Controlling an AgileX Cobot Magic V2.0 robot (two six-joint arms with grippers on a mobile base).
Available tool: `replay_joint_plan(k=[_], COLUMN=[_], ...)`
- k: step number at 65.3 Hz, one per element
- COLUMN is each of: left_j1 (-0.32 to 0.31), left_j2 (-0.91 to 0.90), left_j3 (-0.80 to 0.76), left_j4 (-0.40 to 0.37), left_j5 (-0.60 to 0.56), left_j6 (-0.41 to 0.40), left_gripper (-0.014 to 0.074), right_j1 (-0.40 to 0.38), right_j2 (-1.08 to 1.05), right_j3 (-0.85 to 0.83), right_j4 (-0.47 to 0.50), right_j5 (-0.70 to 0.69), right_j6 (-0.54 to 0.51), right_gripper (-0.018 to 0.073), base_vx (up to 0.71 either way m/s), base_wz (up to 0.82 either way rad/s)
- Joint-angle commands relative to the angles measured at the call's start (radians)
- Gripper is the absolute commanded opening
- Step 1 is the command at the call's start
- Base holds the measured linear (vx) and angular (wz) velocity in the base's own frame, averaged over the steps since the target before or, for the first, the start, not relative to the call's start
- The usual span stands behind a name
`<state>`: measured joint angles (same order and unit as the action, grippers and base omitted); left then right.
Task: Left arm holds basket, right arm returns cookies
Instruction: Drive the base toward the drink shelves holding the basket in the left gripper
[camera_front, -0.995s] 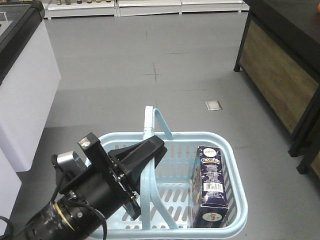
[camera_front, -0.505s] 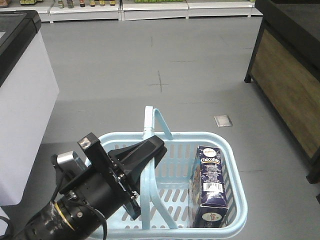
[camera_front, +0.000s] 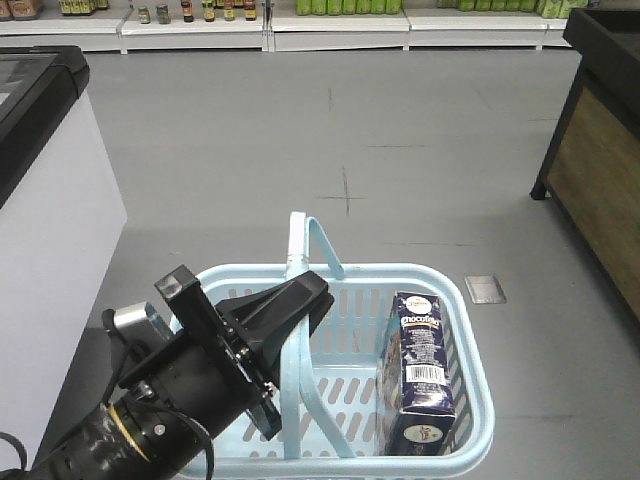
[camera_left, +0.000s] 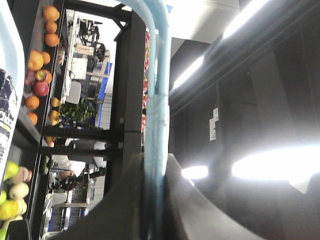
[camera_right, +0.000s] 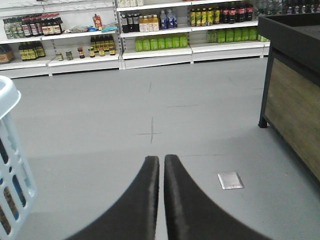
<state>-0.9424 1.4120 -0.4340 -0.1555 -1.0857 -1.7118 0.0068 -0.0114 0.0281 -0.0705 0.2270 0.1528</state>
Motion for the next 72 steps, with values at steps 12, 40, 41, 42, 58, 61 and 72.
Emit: replay_joint_plan(k=[12, 40, 41, 42, 58, 61, 72], left_j1=[-0.006, -0.006, -0.006, -0.006, -0.006, -0.006, -0.006], left_j2=[-0.040, -0.040, -0.040, -0.040, -0.040, -0.040, -0.040], left_j3=[-0.026, -0.026, -0.026, -0.026, -0.026, -0.026, -0.026], left_j4=[0.007, 0.006, 0.006, 0.006, 0.006, 0.007, 0.005], left_j5=[-0.248, -0.248, -0.248, -0.249, -0.248, -0.248, -0.248], left_j6=[-0.001, -0.001, -0.001, -0.001, -0.001, -0.001, -0.001], left_gripper=[-0.0003, -0.0003, -0.0003, -0.0003, -0.0003, -0.0003, -0.0003], right_j1=[-0.006, -0.006, -0.006, -0.006, -0.006, -0.006, -0.006], right_j2=[-0.012, -0.012, -0.012, -0.012, -0.012, -0.012, -0.012], right_j3=[0.018, 0.018, 0.018, 0.018, 0.018, 0.018, 0.018], right_j4=[-0.008, -0.006, -0.006, -0.006, -0.006, -0.006, -0.006], right_j5=[-0.072, -0.072, -0.072, -0.072, -0.072, -0.072, -0.072], right_j6=[-0.002, -0.002, -0.002, -0.002, -0.002, -0.002, -0.002], right_gripper=[-0.0006, -0.0006, -0.0006, -0.0006, -0.0006, -0.0006, -0.0006], base_vx=[0.49, 0.54, 0.55, 0.55, 0.55, 0.56, 0.56], base_wz=[0.10, 0.00, -0.03, -0.03, -0.01, 0.00, 0.01])
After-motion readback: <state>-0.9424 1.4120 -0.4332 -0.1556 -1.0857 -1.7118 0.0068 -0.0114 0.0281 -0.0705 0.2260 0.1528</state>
